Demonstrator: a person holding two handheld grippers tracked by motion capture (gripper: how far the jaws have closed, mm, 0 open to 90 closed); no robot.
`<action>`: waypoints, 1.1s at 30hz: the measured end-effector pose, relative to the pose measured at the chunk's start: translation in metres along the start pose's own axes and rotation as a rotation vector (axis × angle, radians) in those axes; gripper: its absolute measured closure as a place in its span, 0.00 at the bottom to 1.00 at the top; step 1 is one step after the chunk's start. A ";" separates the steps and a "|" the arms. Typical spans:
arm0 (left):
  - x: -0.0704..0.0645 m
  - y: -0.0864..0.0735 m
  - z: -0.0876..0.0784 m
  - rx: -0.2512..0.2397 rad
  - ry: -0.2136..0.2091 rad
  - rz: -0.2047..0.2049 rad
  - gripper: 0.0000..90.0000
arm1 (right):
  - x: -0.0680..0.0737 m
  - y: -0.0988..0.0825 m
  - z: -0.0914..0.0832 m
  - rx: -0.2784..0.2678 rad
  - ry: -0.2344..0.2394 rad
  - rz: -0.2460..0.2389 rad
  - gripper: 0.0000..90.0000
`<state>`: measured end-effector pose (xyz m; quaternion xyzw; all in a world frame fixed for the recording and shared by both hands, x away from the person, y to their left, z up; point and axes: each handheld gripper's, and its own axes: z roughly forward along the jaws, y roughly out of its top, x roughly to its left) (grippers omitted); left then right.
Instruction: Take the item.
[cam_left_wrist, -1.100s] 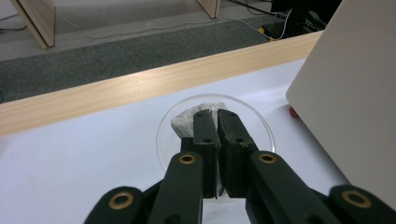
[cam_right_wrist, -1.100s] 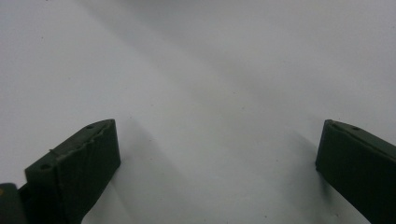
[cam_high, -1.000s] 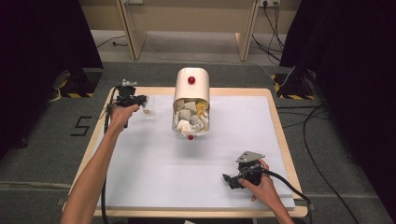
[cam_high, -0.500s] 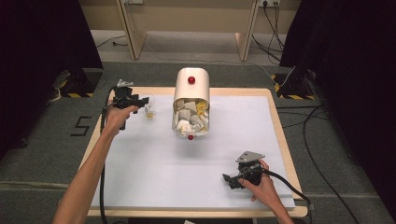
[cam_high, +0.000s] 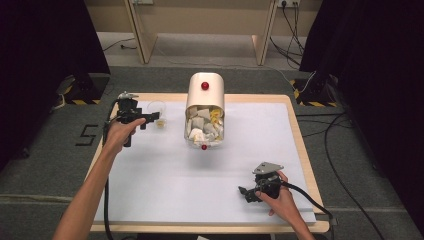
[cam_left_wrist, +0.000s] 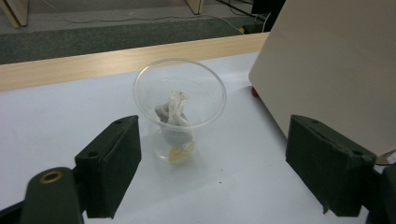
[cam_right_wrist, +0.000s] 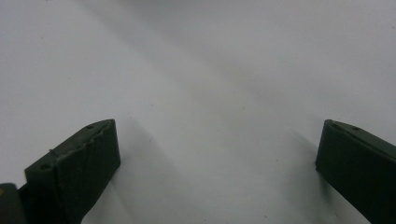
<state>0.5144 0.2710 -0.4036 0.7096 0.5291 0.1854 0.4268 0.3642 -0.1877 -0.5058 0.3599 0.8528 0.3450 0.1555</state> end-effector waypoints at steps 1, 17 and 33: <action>-0.001 -0.001 -0.001 0.001 -0.009 0.000 0.20 | 0.000 0.000 0.000 0.000 0.000 0.000 0.00; -0.023 -0.021 -0.008 -0.013 -0.046 0.032 0.18 | 0.000 0.000 0.000 0.002 0.000 0.002 0.00; -0.034 -0.035 -0.009 -0.026 -0.054 0.044 0.18 | 0.000 0.000 0.000 0.002 -0.001 0.000 0.00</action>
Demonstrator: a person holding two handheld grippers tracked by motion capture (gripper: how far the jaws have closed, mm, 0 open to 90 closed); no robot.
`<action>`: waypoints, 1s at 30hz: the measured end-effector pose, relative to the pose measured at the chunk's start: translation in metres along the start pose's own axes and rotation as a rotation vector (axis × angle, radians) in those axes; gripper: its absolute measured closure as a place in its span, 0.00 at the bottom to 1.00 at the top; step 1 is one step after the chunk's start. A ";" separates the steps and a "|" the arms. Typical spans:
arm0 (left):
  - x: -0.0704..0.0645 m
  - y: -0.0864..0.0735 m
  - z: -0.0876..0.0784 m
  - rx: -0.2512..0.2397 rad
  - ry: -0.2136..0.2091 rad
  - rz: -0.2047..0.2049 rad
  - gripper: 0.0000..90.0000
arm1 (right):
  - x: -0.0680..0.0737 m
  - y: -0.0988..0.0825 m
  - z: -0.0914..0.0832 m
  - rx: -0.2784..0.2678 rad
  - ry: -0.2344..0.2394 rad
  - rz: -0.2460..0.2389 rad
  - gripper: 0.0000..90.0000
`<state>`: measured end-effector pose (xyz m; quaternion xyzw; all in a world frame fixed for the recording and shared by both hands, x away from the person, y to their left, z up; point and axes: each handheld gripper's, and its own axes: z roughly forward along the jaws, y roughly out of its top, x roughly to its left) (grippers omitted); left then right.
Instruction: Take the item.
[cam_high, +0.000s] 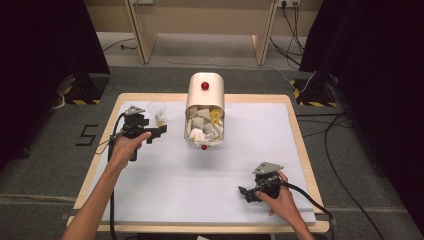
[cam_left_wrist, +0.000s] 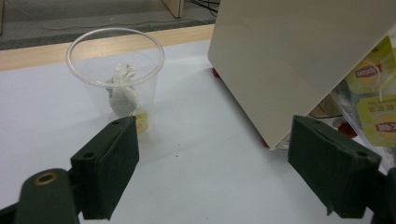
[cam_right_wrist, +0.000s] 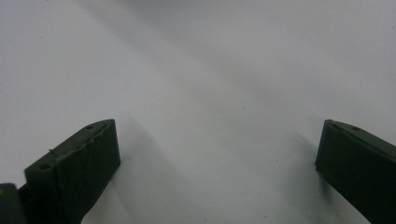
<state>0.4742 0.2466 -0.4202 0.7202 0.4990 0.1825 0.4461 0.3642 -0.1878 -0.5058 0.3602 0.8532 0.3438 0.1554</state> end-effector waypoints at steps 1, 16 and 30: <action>-0.001 -0.002 0.000 -0.001 0.001 0.005 0.18 | 0.000 0.000 0.000 0.000 0.000 0.001 0.00; -0.002 -0.024 -0.001 0.010 -0.009 -0.002 0.18 | 0.000 0.000 0.000 0.000 0.000 0.000 0.00; -0.007 -0.040 -0.003 0.009 -0.018 0.002 0.18 | 0.000 0.000 0.000 -0.001 0.000 0.000 0.00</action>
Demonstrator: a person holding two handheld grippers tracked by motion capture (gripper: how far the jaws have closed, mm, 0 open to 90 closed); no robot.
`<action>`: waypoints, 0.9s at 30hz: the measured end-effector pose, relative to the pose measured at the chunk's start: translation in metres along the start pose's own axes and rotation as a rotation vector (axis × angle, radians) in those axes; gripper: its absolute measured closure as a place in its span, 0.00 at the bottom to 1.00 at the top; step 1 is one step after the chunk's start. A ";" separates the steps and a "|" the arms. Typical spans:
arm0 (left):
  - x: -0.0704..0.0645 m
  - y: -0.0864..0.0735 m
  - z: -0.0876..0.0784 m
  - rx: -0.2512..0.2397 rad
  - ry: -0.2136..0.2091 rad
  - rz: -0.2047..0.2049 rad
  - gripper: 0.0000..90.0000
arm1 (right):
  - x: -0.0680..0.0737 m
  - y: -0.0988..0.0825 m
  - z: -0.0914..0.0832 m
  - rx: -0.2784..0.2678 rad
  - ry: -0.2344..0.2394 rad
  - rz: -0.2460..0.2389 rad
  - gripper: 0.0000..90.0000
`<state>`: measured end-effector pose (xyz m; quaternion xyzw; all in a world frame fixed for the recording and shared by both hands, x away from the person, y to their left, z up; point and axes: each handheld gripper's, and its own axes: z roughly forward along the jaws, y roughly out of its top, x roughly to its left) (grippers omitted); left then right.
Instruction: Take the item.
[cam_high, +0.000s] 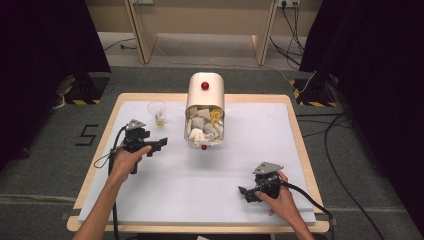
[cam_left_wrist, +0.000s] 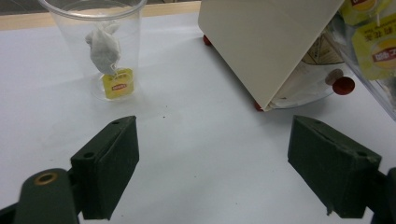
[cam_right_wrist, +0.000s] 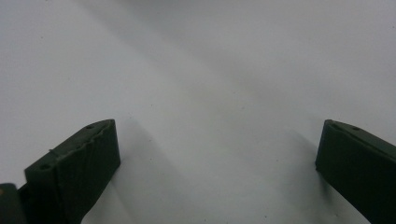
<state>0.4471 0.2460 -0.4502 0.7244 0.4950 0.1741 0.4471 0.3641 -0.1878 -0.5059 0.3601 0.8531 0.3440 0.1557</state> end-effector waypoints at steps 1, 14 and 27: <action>-0.001 -0.001 0.000 -0.001 0.001 0.003 0.18 | 0.000 0.000 0.000 0.001 0.000 0.000 0.00; -0.005 -0.021 -0.006 0.013 -0.002 0.022 0.18 | 0.000 0.000 0.000 0.000 0.000 0.000 0.00; -0.025 -0.040 -0.008 0.040 -0.037 0.080 0.18 | 0.000 0.000 0.000 0.000 0.000 0.000 0.00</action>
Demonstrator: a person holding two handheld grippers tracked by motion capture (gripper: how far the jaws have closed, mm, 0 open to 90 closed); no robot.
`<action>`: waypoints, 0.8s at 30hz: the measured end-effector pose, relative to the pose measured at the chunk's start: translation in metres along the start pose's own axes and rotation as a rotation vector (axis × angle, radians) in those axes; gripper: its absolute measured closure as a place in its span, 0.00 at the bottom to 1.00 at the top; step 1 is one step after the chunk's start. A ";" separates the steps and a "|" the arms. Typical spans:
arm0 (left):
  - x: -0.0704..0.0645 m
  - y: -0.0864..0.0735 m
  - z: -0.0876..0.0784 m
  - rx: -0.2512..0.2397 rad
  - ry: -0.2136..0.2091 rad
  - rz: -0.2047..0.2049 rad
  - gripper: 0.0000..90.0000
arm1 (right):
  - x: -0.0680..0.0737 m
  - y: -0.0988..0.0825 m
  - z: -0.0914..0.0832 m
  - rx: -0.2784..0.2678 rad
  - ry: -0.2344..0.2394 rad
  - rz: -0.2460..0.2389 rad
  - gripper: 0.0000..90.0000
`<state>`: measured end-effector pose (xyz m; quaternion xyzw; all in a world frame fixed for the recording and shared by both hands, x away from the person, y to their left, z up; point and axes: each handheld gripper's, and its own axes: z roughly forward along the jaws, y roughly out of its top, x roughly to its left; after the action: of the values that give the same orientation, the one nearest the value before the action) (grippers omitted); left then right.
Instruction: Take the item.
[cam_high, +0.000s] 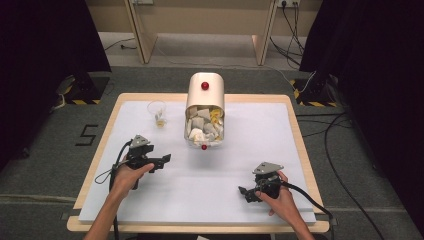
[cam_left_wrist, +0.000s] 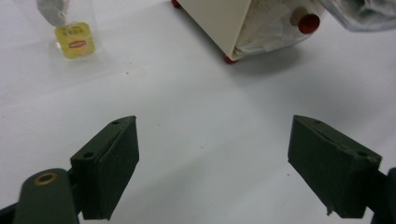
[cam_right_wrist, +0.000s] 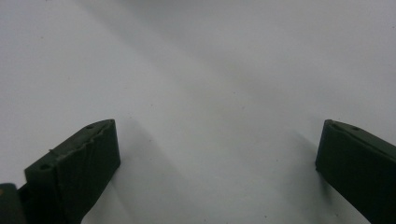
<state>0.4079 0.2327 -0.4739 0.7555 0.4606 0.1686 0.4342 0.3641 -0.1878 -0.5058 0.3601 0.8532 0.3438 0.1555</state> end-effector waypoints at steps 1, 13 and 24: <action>-0.002 -0.001 0.000 0.003 0.001 0.004 0.18 | 0.000 0.000 0.000 -0.001 0.000 0.000 0.00; -0.022 -0.019 -0.002 0.010 -0.025 0.042 0.18 | 0.000 0.000 0.000 0.000 0.000 0.000 0.00; -0.030 -0.035 -0.005 0.008 -0.042 0.045 0.18 | 0.000 0.000 0.000 -0.001 0.000 0.000 0.00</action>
<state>0.3702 0.2169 -0.4954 0.7708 0.4351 0.1603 0.4369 0.3641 -0.1877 -0.5059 0.3601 0.8530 0.3441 0.1558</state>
